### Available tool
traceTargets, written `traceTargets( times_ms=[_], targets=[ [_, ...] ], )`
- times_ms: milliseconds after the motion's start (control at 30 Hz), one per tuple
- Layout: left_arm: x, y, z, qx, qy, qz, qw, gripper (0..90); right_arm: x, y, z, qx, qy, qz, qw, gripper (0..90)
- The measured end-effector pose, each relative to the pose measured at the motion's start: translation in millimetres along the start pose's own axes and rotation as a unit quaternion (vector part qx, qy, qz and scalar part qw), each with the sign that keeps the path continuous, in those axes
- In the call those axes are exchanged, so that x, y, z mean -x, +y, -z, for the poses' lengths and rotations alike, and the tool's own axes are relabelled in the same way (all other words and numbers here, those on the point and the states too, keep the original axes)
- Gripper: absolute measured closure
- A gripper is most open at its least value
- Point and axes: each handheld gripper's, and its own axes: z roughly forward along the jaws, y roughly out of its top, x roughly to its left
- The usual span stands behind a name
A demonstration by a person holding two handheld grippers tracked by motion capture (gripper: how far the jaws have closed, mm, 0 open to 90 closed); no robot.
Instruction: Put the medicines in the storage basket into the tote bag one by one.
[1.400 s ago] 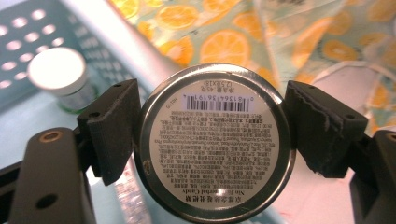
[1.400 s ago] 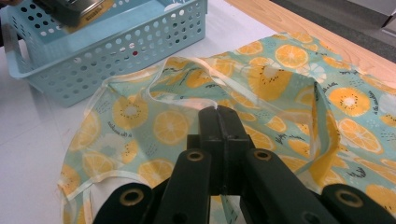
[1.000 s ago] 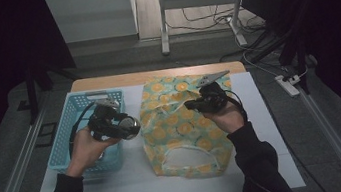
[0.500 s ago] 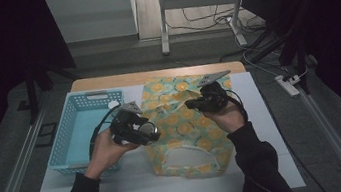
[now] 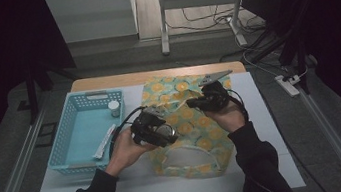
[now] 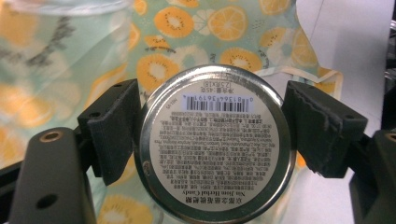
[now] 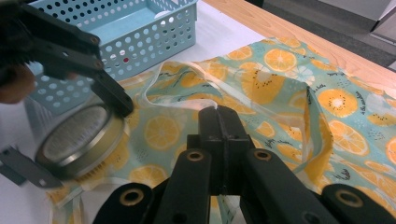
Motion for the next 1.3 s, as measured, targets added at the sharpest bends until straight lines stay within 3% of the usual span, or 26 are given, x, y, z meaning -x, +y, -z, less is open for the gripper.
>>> traceTargets(
  times_ms=[267, 533, 933, 1300],
  targets=[
    [1.3, 11.9, -24.2, -0.007, -0.006, -0.009, 0.9999, 22.1, 0.3, -0.3, -0.7, 0.002, -0.002, 0.0, 1.0, 90.0],
    [-3.2, 19.5, -47.5, -0.012, 0.001, -0.007, 0.9999, 22.1, 0.1, -0.6, -0.5, 0.004, -0.005, 0.001, 1.0, 90.0],
    [-26.0, 18.1, -70.4, -0.009, 0.038, 0.026, 0.9989, 22.1, -1.3, -0.9, -3.8, 0.0, -0.01, 0.005, 0.9999, 90.0],
    [-37.0, 17.2, -84.9, -0.019, 0.071, 0.043, 0.9963, 22.0, -1.0, -2.9, -8.2, -0.007, -0.015, 0.005, 0.9998, 90.0]
  ],
)
